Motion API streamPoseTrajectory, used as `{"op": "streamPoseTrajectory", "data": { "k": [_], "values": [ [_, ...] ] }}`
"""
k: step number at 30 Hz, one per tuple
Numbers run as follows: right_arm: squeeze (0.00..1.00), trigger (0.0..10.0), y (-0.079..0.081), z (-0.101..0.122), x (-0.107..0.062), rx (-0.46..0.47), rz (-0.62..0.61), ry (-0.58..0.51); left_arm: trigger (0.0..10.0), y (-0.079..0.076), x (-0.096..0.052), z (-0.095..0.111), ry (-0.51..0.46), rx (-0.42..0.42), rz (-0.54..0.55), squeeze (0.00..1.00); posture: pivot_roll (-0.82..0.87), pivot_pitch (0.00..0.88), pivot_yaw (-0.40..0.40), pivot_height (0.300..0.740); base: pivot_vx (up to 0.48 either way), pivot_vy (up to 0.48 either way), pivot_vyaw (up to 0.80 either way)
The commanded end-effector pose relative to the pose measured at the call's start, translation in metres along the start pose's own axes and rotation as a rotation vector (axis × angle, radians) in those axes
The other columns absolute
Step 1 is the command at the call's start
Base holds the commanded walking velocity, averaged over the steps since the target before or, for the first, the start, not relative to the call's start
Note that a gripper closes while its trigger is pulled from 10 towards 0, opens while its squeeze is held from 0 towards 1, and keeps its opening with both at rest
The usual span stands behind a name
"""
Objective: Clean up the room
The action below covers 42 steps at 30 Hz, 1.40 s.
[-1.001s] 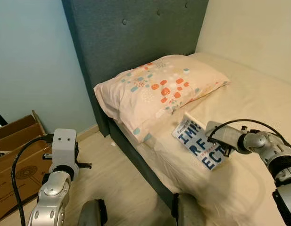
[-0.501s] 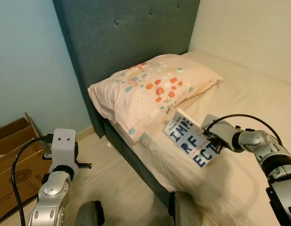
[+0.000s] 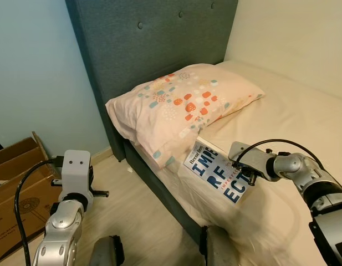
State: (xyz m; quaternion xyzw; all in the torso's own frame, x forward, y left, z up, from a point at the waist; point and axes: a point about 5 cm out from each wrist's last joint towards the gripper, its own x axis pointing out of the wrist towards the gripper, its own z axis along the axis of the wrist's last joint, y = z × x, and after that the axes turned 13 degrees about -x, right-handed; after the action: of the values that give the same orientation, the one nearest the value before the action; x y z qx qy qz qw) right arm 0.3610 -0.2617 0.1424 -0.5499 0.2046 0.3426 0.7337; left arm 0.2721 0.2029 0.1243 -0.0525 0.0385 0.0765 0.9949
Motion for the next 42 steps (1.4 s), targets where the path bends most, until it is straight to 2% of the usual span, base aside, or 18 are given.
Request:
{"op": "streamPoseTrajectory", "data": {
  "k": [1, 5, 6, 7, 8, 11, 12, 13, 14, 15, 16, 21, 24, 28, 33, 42],
  "values": [
    [0.0, 10.0, 0.01, -0.01, 0.0, 0.018, 0.052, 0.049, 10.0, 0.005, -0.001, -0.003, 0.02, 0.018, 0.008, 0.0, 0.01, 0.194, -0.023, 0.553, 0.0, 0.0, 0.0],
    [0.0, 10.0, 0.01, -0.01, 0.0, 0.021, 0.055, 0.047, 10.0, 0.004, -0.001, -0.003, 0.019, 0.017, 0.008, 0.0, 0.01, 0.194, -0.024, 0.553, 0.0, 0.0, 0.0],
    [0.58, 10.0, 0.01, -0.01, -0.001, 0.024, 0.06, 0.046, 10.0, 0.004, 0.0, -0.003, 0.019, 0.016, 0.007, 0.0, 0.01, 0.192, -0.025, 0.553, 0.0, 0.0, 0.0],
    [0.58, 10.0, 0.01, -0.01, -0.001, 0.024, 0.06, 0.046, 10.0, 0.004, 0.0, -0.003, 0.019, 0.016, 0.007, 0.0, 0.01, 0.192, -0.025, 0.553, 0.0, 0.0, 0.0],
    [1.0, 10.0, 0.009, -0.01, -0.001, 0.025, 0.063, 0.045, 10.0, 0.004, 0.0, -0.003, 0.018, 0.015, 0.007, 0.0, 0.01, 0.192, -0.026, 0.553, 0.0, 0.0, 0.0],
    [1.0, 10.0, 0.009, -0.01, -0.001, 0.025, 0.063, 0.045, 10.0, 0.004, 0.0, -0.003, 0.018, 0.015, 0.007, 0.0, 0.01, 0.192, -0.026, 0.553, 0.0, 0.0, 0.0],
    [0.65, 10.0, 0.009, -0.01, -0.001, 0.019, 0.061, 0.045, 10.0, 0.004, 0.0, -0.002, 0.017, 0.014, 0.007, 0.0, 0.01, 0.19, -0.026, 0.553, 0.0, 0.0, 0.0],
    [0.65, 10.0, 0.009, -0.01, -0.001, 0.019, 0.061, 0.045, 10.0, 0.004, 0.0, -0.002, 0.017, 0.014, 0.007, 0.0, 0.01, 0.19, -0.026, 0.553, 0.0, 0.0, 0.0],
    [0.07, 10.0, 0.008, -0.009, 0.0, 0.012, 0.056, 0.045, 10.0, 0.004, 0.0, -0.002, 0.017, 0.014, 0.008, 0.0, 0.01, 0.19, -0.026, 0.553, 0.0, 0.0, 0.0],
    [0.07, 10.0, 0.008, -0.009, 0.0, 0.012, 0.056, 0.045, 10.0, 0.004, 0.0, -0.002, 0.017, 0.014, 0.008, 0.0, 0.01, 0.19, -0.026, 0.553, 0.0, 0.0, 0.0],
    [0.0, 10.0, 0.007, -0.008, 0.0, 0.001, 0.048, 0.045, 10.0, 0.004, 0.0, -0.002, 0.017, 0.014, 0.008, 0.0, 0.02, 0.186, -0.026, 0.553, 0.0, 0.0, 0.0],
    [0.0, 10.0, 0.004, -0.006, 0.0, -0.025, 0.027, 0.05, 10.0, 0.004, 0.001, -0.002, 0.015, 0.014, 0.01, 0.0, 0.02, 0.186, -0.026, 0.553, 0.0, 0.0, 0.0],
    [0.0, 10.0, -0.005, -0.005, -0.003, -0.054, -0.036, 0.064, 10.0, 0.005, 0.001, -0.001, 0.012, 0.017, 0.016, 0.0, 0.02, 0.186, -0.026, 0.553, 0.0, 0.0, 0.0],
    [0.0, 10.0, -0.008, -0.004, -0.004, -0.058, -0.057, 0.066, 10.0, 0.005, 0.001, -0.001, 0.012, 0.018, 0.016, 0.0, 0.02, 0.186, -0.026, 0.553, 0.0, 0.0, 0.0],
    [0.0, 10.0, -0.026, -0.001, -0.012, -0.044, -0.14, 0.065, 10.0, 0.003, 0.002, -0.001, 0.012, 0.018, 0.012, 0.0, 0.02, 0.181, -0.024, 0.553, 0.0, 0.0, 0.0],
    [0.0, 10.0, -0.04, 0.003, -0.018, -0.055, -0.202, 0.066, 10.0, 0.0, 0.003, -0.001, 0.012, 0.016, -0.003, 0.0, 0.02, 0.167, -0.017, 0.553, 0.0, 0.0, 0.0]
  ]
}}
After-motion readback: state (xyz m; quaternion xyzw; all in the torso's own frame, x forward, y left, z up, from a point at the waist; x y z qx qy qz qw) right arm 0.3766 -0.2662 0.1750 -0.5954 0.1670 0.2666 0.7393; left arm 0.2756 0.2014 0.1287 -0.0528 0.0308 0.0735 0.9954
